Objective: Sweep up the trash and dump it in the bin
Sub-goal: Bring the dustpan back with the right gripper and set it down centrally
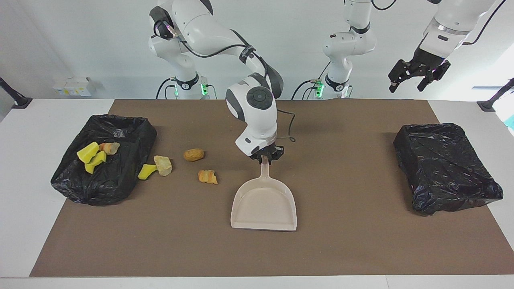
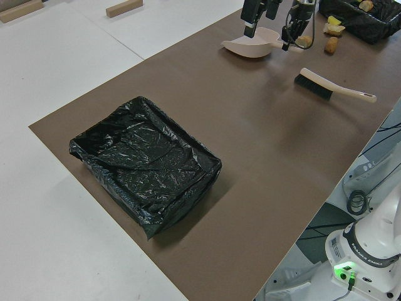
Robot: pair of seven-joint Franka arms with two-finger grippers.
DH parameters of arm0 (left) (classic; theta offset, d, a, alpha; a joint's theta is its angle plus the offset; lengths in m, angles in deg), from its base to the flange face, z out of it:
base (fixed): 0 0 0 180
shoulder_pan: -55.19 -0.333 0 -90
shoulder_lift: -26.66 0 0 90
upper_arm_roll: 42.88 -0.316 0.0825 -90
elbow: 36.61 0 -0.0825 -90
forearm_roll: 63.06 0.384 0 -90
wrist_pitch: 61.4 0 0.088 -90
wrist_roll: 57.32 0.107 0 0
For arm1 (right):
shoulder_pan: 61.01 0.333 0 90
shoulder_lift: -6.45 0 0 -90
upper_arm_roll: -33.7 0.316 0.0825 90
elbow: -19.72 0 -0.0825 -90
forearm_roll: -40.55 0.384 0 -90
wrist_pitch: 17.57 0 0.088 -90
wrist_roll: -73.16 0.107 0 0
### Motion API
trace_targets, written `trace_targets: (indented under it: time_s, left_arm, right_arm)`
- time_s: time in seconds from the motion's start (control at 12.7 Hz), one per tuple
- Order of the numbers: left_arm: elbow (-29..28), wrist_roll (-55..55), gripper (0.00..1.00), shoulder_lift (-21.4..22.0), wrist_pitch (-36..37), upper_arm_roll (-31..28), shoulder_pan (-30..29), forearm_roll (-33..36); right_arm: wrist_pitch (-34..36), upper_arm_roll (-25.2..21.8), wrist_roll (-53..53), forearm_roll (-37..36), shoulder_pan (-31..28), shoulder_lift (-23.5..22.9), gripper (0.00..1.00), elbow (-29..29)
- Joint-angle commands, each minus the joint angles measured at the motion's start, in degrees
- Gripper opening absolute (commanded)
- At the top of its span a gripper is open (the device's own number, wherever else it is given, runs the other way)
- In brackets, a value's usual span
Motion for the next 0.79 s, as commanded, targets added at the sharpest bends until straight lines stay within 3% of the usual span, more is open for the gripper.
trace_targets:
  time_s: [0.0,0.39,0.71]
  left_arm:
    - [0.10,0.38,1.00,0.04,0.77,0.38,-1.02,0.15]
    - [-0.34,0.38,1.00,0.21,0.51,0.38,-1.02,0.15]
    - [-1.65,-0.67,1.00,0.13,-0.19,0.47,-0.24,0.15]
  right_arm:
    - [-1.61,-0.02,-0.32,-1.95,0.09,-0.23,1.00,0.10]
    - [2.32,0.16,-0.23,-1.34,0.97,4.42,1.00,-2.71]
    - [3.84,0.42,1.78,-0.38,4.74,17.15,1.00,-17.62]
